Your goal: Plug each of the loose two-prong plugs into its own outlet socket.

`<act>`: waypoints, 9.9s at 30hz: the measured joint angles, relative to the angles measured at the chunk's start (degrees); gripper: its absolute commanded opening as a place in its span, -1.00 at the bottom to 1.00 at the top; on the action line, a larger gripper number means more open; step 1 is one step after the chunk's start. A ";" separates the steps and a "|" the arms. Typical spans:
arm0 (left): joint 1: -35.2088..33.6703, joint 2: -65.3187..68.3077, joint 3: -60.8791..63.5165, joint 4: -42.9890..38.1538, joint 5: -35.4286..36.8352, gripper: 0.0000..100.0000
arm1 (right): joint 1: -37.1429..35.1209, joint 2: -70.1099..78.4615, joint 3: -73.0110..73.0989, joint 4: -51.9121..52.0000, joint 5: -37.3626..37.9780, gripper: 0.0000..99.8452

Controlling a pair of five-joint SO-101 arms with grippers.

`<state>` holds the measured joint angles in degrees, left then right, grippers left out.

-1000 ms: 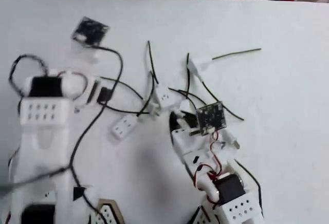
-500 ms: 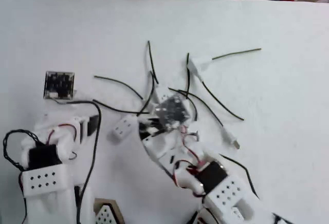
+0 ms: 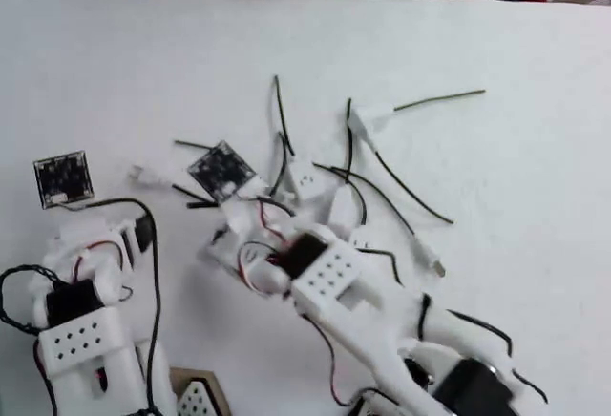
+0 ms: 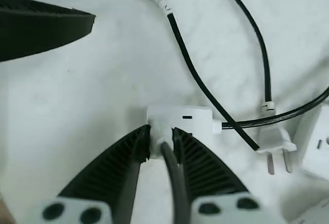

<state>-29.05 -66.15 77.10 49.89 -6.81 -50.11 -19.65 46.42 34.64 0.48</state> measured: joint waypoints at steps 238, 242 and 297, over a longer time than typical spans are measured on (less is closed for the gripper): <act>-0.09 0.00 1.05 -0.53 0.00 -0.39 | 15.56 51.78 -58.90 47.56 2.20 -0.84; -0.09 0.00 1.05 -0.53 0.00 -0.39 | 15.47 51.78 -58.99 47.56 2.20 -0.85; -0.09 0.00 1.05 -0.53 0.00 -0.39 | 18.11 -9.05 -36.13 56.70 4.92 -0.97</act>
<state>-29.14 -66.15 78.15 49.36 -6.81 -32.00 -28.70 10.29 91.34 5.41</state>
